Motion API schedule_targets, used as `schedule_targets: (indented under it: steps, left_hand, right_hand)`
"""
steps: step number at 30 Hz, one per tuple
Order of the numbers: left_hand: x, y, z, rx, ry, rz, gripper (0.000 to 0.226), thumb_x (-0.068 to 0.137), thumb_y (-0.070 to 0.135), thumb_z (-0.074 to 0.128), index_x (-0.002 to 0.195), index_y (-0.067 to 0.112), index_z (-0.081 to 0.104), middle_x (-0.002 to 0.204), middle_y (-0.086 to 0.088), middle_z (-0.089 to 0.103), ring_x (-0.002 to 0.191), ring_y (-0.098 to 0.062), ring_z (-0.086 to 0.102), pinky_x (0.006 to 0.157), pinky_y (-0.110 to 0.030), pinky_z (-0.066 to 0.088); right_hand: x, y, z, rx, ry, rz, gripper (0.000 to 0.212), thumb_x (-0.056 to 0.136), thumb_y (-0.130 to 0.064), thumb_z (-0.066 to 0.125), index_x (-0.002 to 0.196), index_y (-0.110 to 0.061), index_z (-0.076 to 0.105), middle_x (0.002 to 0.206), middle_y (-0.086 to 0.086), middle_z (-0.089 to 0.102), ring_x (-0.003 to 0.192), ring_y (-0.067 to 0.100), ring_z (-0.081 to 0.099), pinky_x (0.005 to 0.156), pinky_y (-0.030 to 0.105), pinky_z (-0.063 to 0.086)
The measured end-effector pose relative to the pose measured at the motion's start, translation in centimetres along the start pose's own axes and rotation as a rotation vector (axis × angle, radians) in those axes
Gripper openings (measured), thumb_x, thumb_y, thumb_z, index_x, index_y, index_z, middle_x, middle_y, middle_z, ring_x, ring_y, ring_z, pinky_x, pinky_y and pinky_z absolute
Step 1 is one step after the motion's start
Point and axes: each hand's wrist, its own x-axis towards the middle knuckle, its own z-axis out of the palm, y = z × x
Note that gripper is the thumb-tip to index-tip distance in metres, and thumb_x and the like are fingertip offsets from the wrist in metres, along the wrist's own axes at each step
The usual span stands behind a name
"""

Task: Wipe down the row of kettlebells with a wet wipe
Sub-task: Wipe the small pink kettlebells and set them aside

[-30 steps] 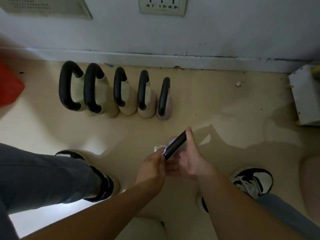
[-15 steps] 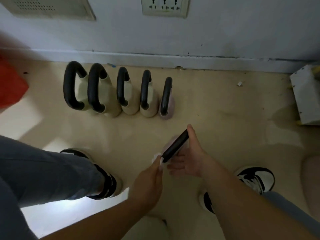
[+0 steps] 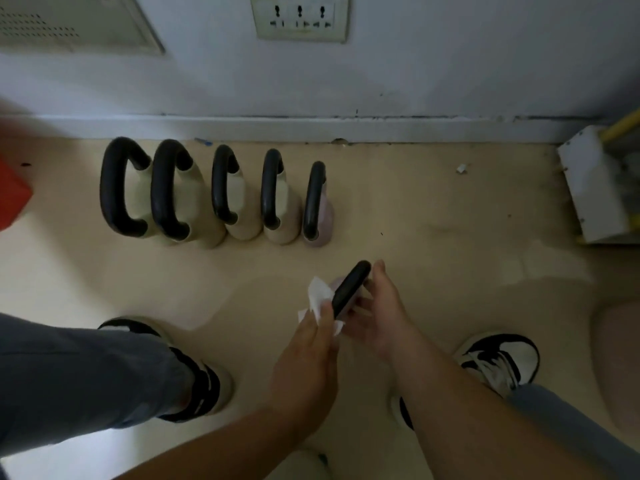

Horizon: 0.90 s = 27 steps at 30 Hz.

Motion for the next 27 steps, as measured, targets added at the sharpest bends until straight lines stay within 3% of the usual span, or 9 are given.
schedule_targets:
  steps: [3,6,10,12,16,19,21,24,27]
  left_hand:
    - [4.6,3.0,-1.3,0.153,0.002,0.176,0.067,0.105,0.024,0.036,0.158,0.024,-0.006,0.166,-0.008,0.003,0.153,-0.022,0.002,0.121,-0.034,0.022]
    - [11.6,6.5,-1.4,0.294,-0.151,0.167,0.066,0.104,0.035,0.035,0.159,0.014,0.006,0.163,-0.009,0.020,0.152,-0.024,0.012,0.120,-0.038,0.024]
    - [16.0,9.0,-2.0,0.745,-0.396,0.201,0.044,0.100,0.034,0.046,0.138,0.012,0.050,0.130,-0.009,0.053,0.121,-0.029,0.047,0.083,-0.038,0.042]
    - [15.4,8.6,-2.5,0.932,-0.410,0.350,0.041,0.101,0.030,0.043,0.134,0.011,0.056,0.135,-0.010,0.053,0.128,-0.031,0.043,0.097,-0.041,0.041]
    - [11.9,4.1,-3.1,1.177,-0.277,0.813,0.041,0.095,0.038,0.047,0.121,0.015,0.070,0.138,-0.010,0.058,0.146,-0.036,0.025,0.122,-0.050,0.010]
    - [7.1,0.6,-4.1,1.214,-0.258,0.802,0.050,0.092,0.023,0.028,0.112,0.028,0.074,0.119,0.008,0.070,0.135,-0.020,0.048,0.123,-0.045,-0.008]
    - [4.1,-0.8,-4.4,1.338,-0.340,0.771,0.046,0.092,0.020,0.034,0.112,0.030,0.074,0.116,0.012,0.071,0.127,-0.015,0.056,0.120,-0.044,-0.005]
    - [3.9,-0.3,-5.3,1.501,-0.520,0.876,0.030,0.092,0.025,0.057,0.115,0.013,0.073,0.126,-0.008,0.067,0.136,-0.037,0.043,0.119,-0.058,-0.002]
    - [8.0,2.4,-5.6,1.317,-0.220,0.790,0.050,0.098,0.037,0.046,0.138,0.010,0.054,0.154,-0.020,0.038,0.149,-0.042,0.009,0.121,-0.057,0.000]
  right_hand:
    - [1.2,0.7,-1.2,0.020,0.051,0.032,0.075,0.098,-0.077,0.030,0.125,-0.019,0.070,0.116,0.006,0.074,0.100,0.026,0.070,0.074,0.040,0.058]
    - [1.7,1.1,-2.0,0.132,0.004,0.054,0.068,0.098,-0.075,0.027,0.123,-0.031,0.072,0.123,0.000,0.075,0.123,0.025,0.063,0.093,0.050,0.051]
    - [1.7,1.1,-2.8,0.079,0.022,0.057,0.091,0.092,-0.085,0.008,0.135,-0.027,0.064,0.129,0.008,0.073,0.125,0.031,0.062,0.112,0.063,0.041]
    - [1.8,1.1,-3.3,0.081,0.016,0.072,0.091,0.094,-0.081,0.008,0.140,-0.023,0.061,0.131,0.010,0.071,0.125,0.033,0.063,0.113,0.062,0.040]
    - [1.6,0.9,-3.3,0.022,0.022,0.062,0.070,0.105,-0.058,0.014,0.138,-0.019,0.061,0.124,0.009,0.074,0.118,0.029,0.066,0.105,0.054,0.048]
    - [1.3,0.6,-2.5,-0.060,0.039,0.058,0.062,0.107,-0.049,0.021,0.145,-0.013,0.055,0.131,0.007,0.068,0.113,0.026,0.063,0.112,0.059,0.041]
    - [1.2,0.3,-2.1,-0.090,0.029,0.060,0.063,0.108,-0.049,0.023,0.151,-0.010,0.048,0.146,0.011,0.058,0.127,0.030,0.058,0.115,0.059,0.037]
    - [1.3,0.3,-1.9,-0.132,0.017,0.039,0.063,0.108,-0.051,0.026,0.149,-0.010,0.050,0.140,0.012,0.060,0.124,0.030,0.058,0.112,0.056,0.041]
    - [0.9,0.9,-1.7,-0.166,-0.008,0.015,0.057,0.104,-0.058,0.033,0.135,-0.022,0.065,0.126,0.004,0.071,0.122,0.025,0.061,0.111,0.059,0.042]
